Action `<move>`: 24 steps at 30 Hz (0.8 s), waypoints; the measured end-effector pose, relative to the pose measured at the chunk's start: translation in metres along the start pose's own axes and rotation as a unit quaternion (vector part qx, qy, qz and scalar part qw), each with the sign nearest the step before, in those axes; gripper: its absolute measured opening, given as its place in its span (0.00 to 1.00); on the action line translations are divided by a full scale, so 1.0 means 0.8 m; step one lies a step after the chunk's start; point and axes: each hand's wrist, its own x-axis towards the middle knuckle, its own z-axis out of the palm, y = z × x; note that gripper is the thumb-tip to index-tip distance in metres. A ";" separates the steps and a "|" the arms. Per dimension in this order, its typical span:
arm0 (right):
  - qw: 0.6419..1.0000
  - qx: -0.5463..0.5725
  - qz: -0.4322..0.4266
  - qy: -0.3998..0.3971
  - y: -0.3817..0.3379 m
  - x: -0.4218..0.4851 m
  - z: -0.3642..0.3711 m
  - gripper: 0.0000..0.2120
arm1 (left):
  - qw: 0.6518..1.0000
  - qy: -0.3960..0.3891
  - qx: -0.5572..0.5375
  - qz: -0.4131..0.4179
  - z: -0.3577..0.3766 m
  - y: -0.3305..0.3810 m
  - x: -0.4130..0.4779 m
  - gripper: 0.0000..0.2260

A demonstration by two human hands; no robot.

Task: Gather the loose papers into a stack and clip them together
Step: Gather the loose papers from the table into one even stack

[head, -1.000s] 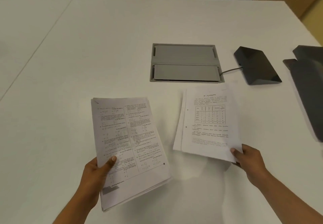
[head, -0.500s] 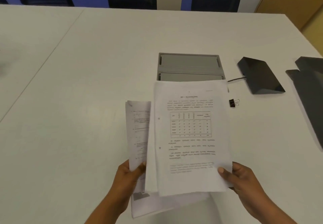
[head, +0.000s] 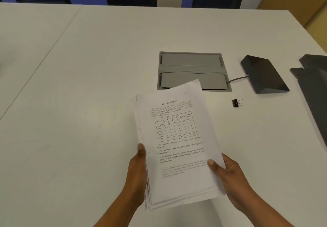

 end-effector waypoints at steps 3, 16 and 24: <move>1.000 -0.013 -0.025 0.011 -0.002 0.005 -0.003 0.13 | 0.999 -0.014 -0.009 0.035 -0.001 0.004 0.005 0.13; 0.992 -0.043 -0.112 0.037 -0.059 0.073 0.009 0.15 | 0.991 -0.032 0.077 0.104 0.034 0.035 0.066 0.15; 0.986 -0.049 -0.145 0.065 -0.064 0.079 0.014 0.16 | 0.974 0.024 0.133 0.184 0.035 0.028 0.067 0.18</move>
